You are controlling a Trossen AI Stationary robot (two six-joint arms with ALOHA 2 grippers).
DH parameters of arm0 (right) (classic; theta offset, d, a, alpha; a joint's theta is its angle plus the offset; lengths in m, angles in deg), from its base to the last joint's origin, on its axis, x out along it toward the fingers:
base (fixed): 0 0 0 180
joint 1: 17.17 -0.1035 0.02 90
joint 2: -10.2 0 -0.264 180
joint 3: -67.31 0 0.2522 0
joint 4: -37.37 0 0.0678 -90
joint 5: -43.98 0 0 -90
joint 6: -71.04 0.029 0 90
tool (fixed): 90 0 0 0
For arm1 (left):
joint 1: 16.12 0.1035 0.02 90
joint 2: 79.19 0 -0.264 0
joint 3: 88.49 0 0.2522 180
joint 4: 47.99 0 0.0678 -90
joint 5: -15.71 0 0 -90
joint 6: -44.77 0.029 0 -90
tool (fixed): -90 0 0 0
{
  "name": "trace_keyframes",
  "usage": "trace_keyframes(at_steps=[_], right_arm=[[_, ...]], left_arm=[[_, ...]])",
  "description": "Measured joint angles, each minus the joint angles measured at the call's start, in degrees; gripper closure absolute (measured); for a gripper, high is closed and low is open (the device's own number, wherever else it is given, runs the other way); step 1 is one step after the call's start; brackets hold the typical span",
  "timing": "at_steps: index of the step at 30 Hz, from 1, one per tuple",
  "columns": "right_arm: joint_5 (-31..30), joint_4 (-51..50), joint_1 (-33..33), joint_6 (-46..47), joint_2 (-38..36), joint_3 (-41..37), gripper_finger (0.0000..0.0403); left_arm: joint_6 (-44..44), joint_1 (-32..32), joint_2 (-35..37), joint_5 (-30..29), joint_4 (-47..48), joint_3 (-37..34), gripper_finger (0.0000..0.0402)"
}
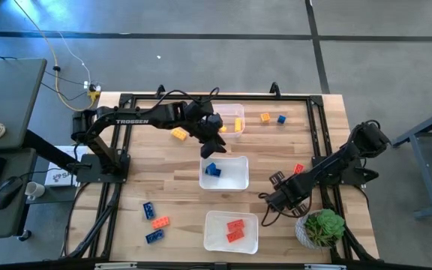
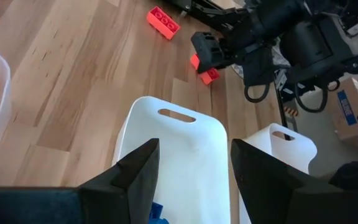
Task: Sort & place blocks by color
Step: Put the orange game piece into the bottom white bin
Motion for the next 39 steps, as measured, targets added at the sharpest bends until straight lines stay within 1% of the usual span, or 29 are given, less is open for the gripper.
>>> trace_keyframes(at_steps=[2, 5, 6, 12, 16, 19, 22, 26, 30, 34, 39], right_arm=[[0.02, 0.81, 0.0, 2.07, 0.0, 0.0, 0.0254], [0.07, 2.01, 0.0, 5.39, -0.06, 0.09, 0.0293], [0.07, 2.29, 0.0, 6.43, -0.08, 0.11, 0.0297], [0.48, 2.63, 0.01, 11.89, -0.09, 0.13, 0.0298], [1.47, 2.63, 0.0, 15.9, -0.42, 0.15, 0.0298], [1.6, 2.07, 0.0, 19.49, -1.5, 0.43, 0.0298], [-0.98, 1.29, 0.0, 24.5, -3.21, 1.75, 0.0298], [-5.03, 1.16, 0.0, 30.43, -5.53, 4.19, 0.0298], [-7.46, 1.12, 0.0, 31.44, -7.51, 7.92, 0.0298], [-9.27, 0.7, 0.0, 31.38, -8.15, 12.87, 0.0298], [-11.45, 0.45, 0.01, 29.78, -8.24, 17.91, 0.0298]], left_arm=[[-0.9, 0.22, 0.03, -0.78, 0.25, 0.0, 0.0216], [-0.89, 0.33, 0.09, -4.64, 2.25, 0.0, 0.0216], [-0.88, 0.37, 0.09, -5.94, 3.34, 0.0, 0.0216], [-0.88, 0.61, 0.23, -9.03, 10.65, 0.0, 0.0216], [-0.91, -0.03, 2.23, -11.29, 16.96, 0.01, 0.0216], [-1.93, -0.6, 4.4, -16.18, 21.94, -0.07, 0.0216], [-4.8, -1.44, 6.86, -20.18, 25.36, -0.01, 0.0216], [-6.92, -3.24, 9.38, -22.08, 29.42, 0.0, 0.0216], [-7.16, -5.86, 11.29, -26.74, 34.5, 0.02, 0.0216], [-8.42, -7.55, 11.74, -32.11, 39.98, 0.0, 0.0216], [-10.49, -8.69, 11.74, -34.09, 48.2, -0.02, 0.0216]])
